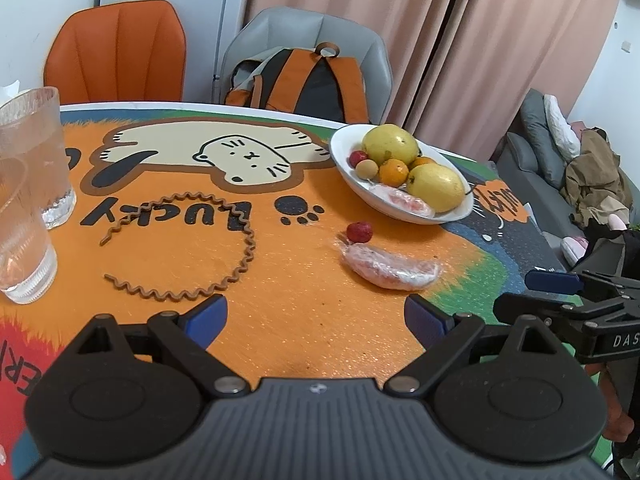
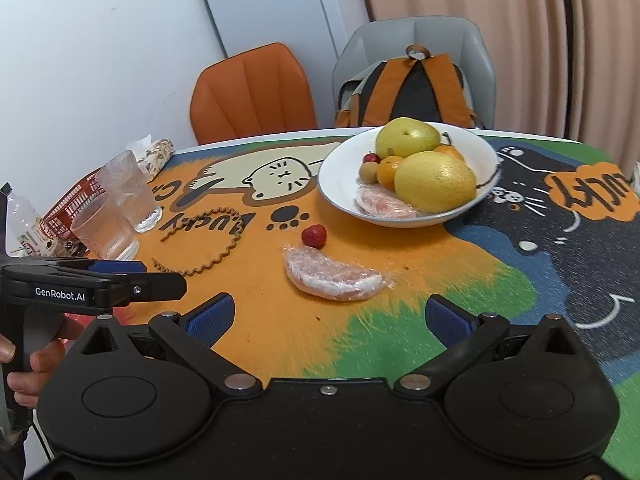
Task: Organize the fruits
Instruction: 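Reach the right gripper to the second wrapped sausage and grasp it, then grasp the red jujube with the left gripper while the right gripper lifts the sausage, then carry the jujube and sausage over the white plate with both grippers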
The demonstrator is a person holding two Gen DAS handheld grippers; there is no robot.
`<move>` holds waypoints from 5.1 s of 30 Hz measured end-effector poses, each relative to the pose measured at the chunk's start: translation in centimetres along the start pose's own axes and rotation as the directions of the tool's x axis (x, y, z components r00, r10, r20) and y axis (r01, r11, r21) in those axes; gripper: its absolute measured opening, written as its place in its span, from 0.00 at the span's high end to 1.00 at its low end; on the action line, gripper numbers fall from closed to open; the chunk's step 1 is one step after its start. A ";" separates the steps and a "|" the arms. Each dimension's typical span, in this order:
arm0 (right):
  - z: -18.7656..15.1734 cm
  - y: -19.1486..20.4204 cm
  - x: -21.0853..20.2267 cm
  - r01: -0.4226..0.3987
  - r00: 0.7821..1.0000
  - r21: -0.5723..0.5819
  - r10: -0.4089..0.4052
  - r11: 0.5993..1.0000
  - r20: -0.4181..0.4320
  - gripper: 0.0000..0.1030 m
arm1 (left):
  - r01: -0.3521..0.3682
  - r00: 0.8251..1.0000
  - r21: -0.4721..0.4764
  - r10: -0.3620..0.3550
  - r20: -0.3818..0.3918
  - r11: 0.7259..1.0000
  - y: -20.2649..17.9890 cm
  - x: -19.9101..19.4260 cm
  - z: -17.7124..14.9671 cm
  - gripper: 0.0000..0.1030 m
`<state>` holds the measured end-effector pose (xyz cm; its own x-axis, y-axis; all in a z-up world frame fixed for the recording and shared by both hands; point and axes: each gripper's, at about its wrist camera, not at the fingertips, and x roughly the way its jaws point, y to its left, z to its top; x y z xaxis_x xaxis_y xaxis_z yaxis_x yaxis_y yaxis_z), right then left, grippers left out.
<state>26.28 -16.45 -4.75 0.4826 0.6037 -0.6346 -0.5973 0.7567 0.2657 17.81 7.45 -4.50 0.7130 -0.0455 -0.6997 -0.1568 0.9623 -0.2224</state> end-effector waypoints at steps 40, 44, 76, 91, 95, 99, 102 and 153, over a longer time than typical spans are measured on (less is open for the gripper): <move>2.2 1.3 10.8 -0.053 0.990 -0.207 0.025 0.977 -0.139 0.47 | -0.119 0.993 -0.147 0.116 -0.030 0.982 5.5 3.6 0.5 0.09; 2.0 1.0 10.0 -0.079 0.987 -0.206 0.047 0.975 -0.153 0.54 | -0.101 0.995 -0.138 0.098 -0.032 0.985 4.9 4.3 0.6 0.09; 2.7 -5.6 6.0 -0.080 0.995 0.015 0.081 0.997 -0.061 0.83 | -0.027 1.000 -0.001 0.027 0.008 1.000 -2.5 9.2 3.7 0.10; 3.3 -6.8 6.2 -0.096 0.993 0.037 0.099 0.995 -0.066 0.85 | -0.025 1.000 0.043 0.026 -0.007 0.999 -3.9 12.8 4.1 0.53; 2.9 -6.1 6.7 -0.102 0.991 0.021 0.103 0.995 -0.087 0.85 | -0.023 1.000 0.047 0.023 -0.002 0.999 -3.9 13.0 4.0 0.76; 2.5 -5.3 7.0 -0.071 0.993 -0.002 0.071 0.997 -0.096 0.84 | -0.016 1.000 0.035 0.016 -0.003 0.999 -3.6 12.8 4.0 0.78; 2.4 -5.1 6.8 -0.061 0.993 -0.012 0.059 0.998 -0.099 0.77 | -0.014 1.000 0.030 0.014 -0.002 0.999 -3.5 12.5 3.8 0.78; 5.5 -3.5 1.7 0.056 0.995 -0.066 -0.050 0.996 0.086 0.63 | 0.010 0.989 0.053 -0.018 0.146 0.999 -5.0 6.3 5.9 0.78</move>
<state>32.67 -16.67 -2.78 0.5652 0.5842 -0.5825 -0.6104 0.7711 0.1812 27.12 3.95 -3.74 0.8081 -0.0230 -0.5886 -0.1129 0.9746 -0.1932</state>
